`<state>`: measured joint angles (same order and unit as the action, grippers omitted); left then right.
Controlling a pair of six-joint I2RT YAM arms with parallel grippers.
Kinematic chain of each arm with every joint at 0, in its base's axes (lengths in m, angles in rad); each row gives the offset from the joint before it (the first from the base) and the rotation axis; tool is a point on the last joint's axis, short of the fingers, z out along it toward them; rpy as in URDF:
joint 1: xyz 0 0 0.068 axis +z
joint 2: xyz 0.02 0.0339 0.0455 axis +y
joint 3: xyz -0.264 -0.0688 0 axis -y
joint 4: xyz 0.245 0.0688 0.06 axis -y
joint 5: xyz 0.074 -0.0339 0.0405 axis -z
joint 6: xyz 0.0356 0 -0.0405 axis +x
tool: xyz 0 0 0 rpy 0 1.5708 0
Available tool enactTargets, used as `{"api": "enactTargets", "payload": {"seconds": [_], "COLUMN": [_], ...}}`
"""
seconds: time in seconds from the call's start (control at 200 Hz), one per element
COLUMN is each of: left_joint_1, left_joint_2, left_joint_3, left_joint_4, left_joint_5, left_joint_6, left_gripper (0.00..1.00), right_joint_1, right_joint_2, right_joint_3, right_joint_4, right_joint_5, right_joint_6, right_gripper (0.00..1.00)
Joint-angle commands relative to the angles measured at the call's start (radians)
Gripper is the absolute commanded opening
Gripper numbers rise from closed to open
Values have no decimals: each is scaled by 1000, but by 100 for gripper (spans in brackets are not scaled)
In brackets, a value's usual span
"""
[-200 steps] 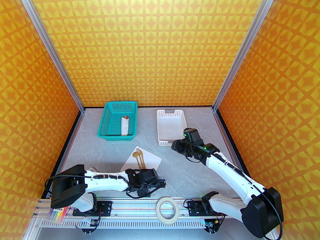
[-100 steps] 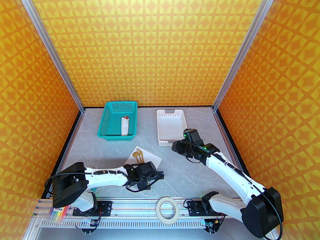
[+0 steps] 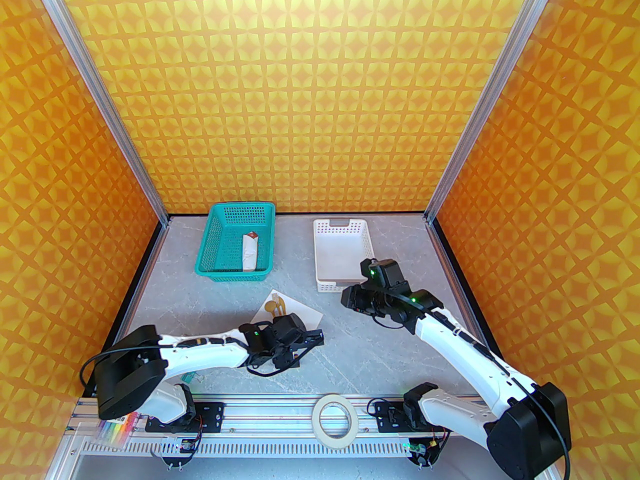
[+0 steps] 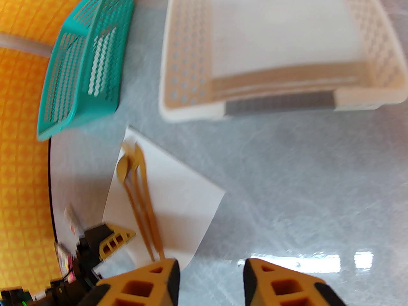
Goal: Place the utensils on the paper napkin and roll it up
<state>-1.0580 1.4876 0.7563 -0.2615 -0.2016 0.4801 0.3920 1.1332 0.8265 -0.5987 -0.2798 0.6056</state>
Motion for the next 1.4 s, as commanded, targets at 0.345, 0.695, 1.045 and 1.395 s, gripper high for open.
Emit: {"api": "enactTargets", "payload": {"seconds": [0.345, 0.695, 1.045, 1.395], "left_joint_1": [87, 118, 121, 166], "left_joint_2": [-61, -44, -22, -10], "left_joint_3": [-49, -21, 9, 34], "left_joint_4": [94, 55, -13, -46], "left_joint_5": [90, 131, 265, 342], "left_joint_6": [-94, -164, -180, -179], "left_gripper": [94, 90, 48, 16], "right_joint_1": [148, 325, 361, 373], "right_joint_2": [16, 159, 247, 256], "right_joint_3": [-187, -277, -307, -328], "right_joint_4": [226, 492, 634, 669], "right_joint_5": [-197, -187, -240, -263], "right_joint_6": [65, 223, 288, 284], "right_gripper": [8, 0, 0, 0]}}
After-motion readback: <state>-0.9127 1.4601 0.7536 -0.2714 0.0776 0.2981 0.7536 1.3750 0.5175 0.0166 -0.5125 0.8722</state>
